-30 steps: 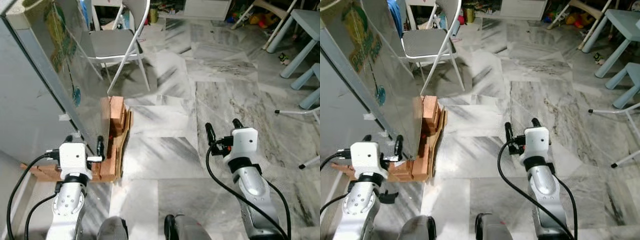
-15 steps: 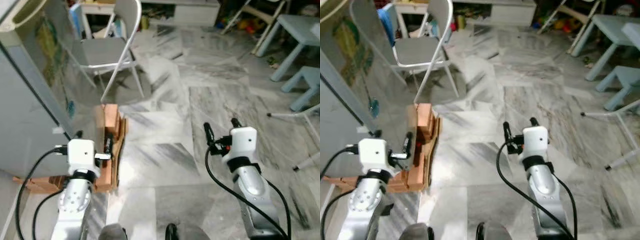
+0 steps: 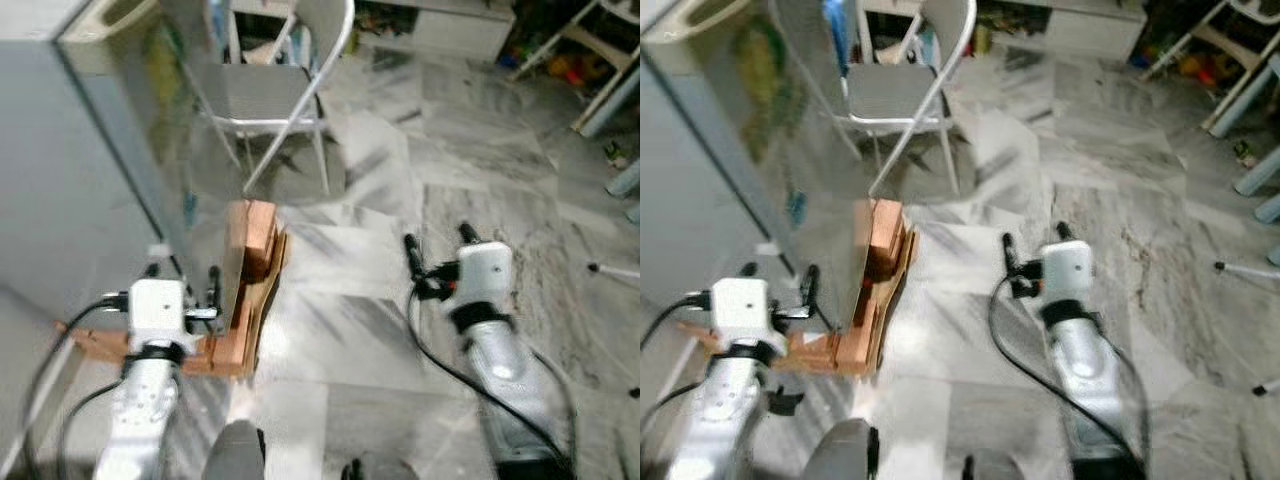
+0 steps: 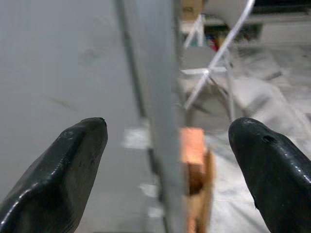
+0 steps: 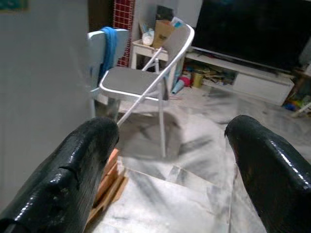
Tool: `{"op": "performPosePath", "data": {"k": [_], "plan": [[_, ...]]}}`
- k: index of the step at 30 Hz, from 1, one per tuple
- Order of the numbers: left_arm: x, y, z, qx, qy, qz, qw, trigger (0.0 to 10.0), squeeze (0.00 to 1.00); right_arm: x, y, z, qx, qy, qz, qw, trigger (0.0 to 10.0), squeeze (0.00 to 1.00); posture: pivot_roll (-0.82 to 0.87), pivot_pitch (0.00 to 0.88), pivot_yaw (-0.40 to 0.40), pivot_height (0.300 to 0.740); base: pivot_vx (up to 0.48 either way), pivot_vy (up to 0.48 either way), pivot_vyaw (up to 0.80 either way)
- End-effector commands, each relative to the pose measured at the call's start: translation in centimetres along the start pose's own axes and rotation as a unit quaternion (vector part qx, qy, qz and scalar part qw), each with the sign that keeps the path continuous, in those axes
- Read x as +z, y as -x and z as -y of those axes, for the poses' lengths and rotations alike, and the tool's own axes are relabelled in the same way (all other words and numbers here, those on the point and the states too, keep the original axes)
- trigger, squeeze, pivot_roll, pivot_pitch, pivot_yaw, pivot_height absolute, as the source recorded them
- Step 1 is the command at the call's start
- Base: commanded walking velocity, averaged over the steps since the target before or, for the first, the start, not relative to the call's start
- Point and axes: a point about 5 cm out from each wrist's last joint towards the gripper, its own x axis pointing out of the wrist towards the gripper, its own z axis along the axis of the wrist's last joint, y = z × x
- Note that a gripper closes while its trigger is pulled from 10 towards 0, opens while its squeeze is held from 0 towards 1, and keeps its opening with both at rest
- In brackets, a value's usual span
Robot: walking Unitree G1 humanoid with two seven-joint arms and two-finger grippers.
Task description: Restocking fridge
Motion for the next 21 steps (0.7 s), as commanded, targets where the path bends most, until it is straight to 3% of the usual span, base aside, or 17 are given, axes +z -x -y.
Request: {"op": "performPosePath", "data": {"k": [1, 14, 21], "plan": [[0.13, 0.04, 0.78, -0.008, 0.003, 0.001, 1.000, 10.0, 0.00, 0.01, 0.26, 1.21, -0.018, 0.013, -0.003, 1.000, 10.0, 0.00, 0.06, 0.106, -0.051, 0.740, 0.000, 0.000, 0.00], [0.59, -0.23, 1.17, -0.025, 0.005, 0.014, 1.000, 10.0, 0.00, 0.12, 0.01, 1.18, -0.015, 0.016, 0.001, 1.000, 10.0, 0.00, 0.07, 0.103, -0.054, 0.740, 0.000, 0.000, 0.04], [0.62, -0.21, 1.31, -0.028, 0.006, 0.016, 0.999, 10.0, 0.00, 0.13, -0.04, 1.25, -0.013, 0.017, 0.003, 1.000, 10.0, 0.00, 0.07, 0.100, -0.053, 0.740, 0.304, 0.000, 0.41]]}}
